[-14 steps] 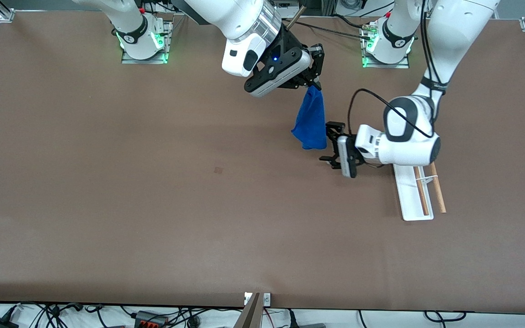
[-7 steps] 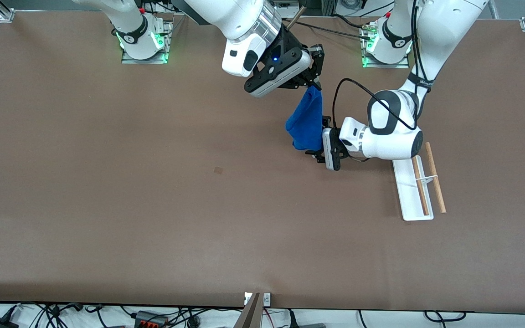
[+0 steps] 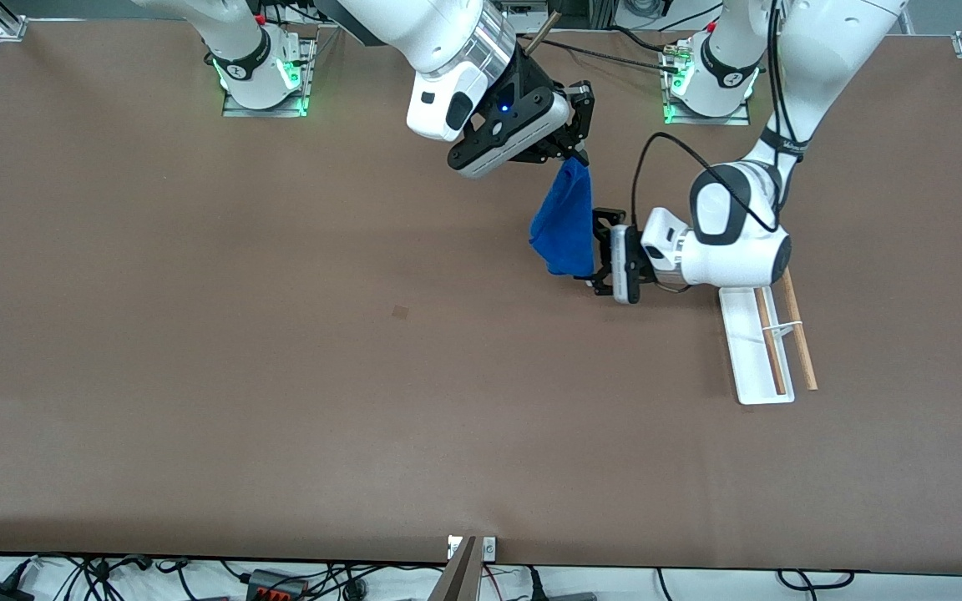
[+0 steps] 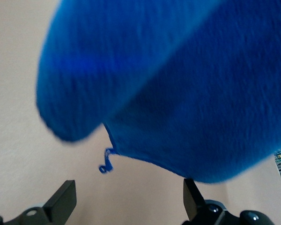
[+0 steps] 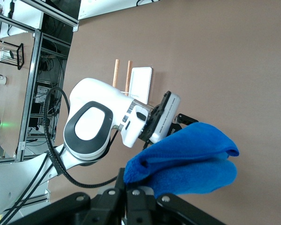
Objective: Pass towel and hang on rack
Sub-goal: 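Close the left gripper on the hanging towel's lower edge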
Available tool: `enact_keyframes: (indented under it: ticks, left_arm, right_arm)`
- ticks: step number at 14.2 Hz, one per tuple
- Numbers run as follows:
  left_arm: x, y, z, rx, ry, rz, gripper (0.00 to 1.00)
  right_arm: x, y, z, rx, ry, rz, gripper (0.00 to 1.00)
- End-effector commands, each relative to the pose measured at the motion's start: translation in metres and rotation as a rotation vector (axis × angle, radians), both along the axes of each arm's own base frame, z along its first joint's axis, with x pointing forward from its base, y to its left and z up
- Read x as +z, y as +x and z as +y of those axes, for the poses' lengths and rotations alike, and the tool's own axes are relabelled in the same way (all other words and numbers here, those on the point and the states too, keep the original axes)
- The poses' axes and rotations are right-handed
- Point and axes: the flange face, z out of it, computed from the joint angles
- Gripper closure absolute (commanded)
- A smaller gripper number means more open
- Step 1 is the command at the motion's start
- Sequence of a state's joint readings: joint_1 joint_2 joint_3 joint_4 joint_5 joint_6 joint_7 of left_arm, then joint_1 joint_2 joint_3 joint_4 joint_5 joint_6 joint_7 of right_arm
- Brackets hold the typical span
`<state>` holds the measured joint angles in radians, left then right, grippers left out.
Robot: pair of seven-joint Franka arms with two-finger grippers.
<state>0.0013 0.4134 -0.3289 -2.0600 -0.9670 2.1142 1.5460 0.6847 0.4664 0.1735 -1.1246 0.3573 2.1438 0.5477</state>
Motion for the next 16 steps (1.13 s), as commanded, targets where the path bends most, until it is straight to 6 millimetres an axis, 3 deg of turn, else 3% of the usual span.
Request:
enact_keyframes:
  ticks: [1, 4, 5, 10, 12, 13, 14, 15, 16]
  left_arm:
    - [0.008, -0.007, 0.013, -0.012, -0.047, -0.038, 0.00]
    - [0.005, -0.011, 0.028, -0.034, -0.085, -0.016, 0.00]
    - [0.005, -0.013, 0.025, -0.040, -0.090, -0.017, 0.00]
    - [0.026, -0.023, -0.022, -0.069, -0.181, -0.067, 0.00]
    - [0.026, -0.026, -0.030, -0.087, -0.204, -0.089, 0.00]
    - [0.026, -0.025, -0.030, -0.081, -0.200, -0.095, 0.04]
    - [0.027, -0.023, -0.031, -0.079, -0.194, -0.106, 0.19]
    - [0.027, -0.022, -0.031, -0.079, -0.195, -0.114, 0.50]
    - [0.029, -0.019, -0.030, -0.076, -0.191, -0.131, 0.67]
  right_arm:
    - [0.003, -0.001, 0.003, -0.010, 0.002, -0.008, 1.00]
    - [0.002, 0.000, 0.003, -0.010, 0.001, -0.007, 1.00]
    - [0.002, 0.000, 0.003, -0.010, 0.001, -0.007, 1.00]
    - [0.002, 0.000, 0.003, -0.011, -0.012, -0.021, 1.00]
    - [0.003, 0.000, 0.003, -0.011, -0.011, -0.022, 1.00]
    - [0.002, 0.001, 0.002, -0.013, -0.012, -0.021, 1.00]
    - [0.003, 0.000, 0.002, -0.011, -0.011, -0.022, 1.00]
    - [0.002, 0.000, 0.003, -0.010, -0.012, -0.022, 1.00]
    - [0.003, 0.000, 0.003, -0.010, -0.011, -0.023, 1.00]
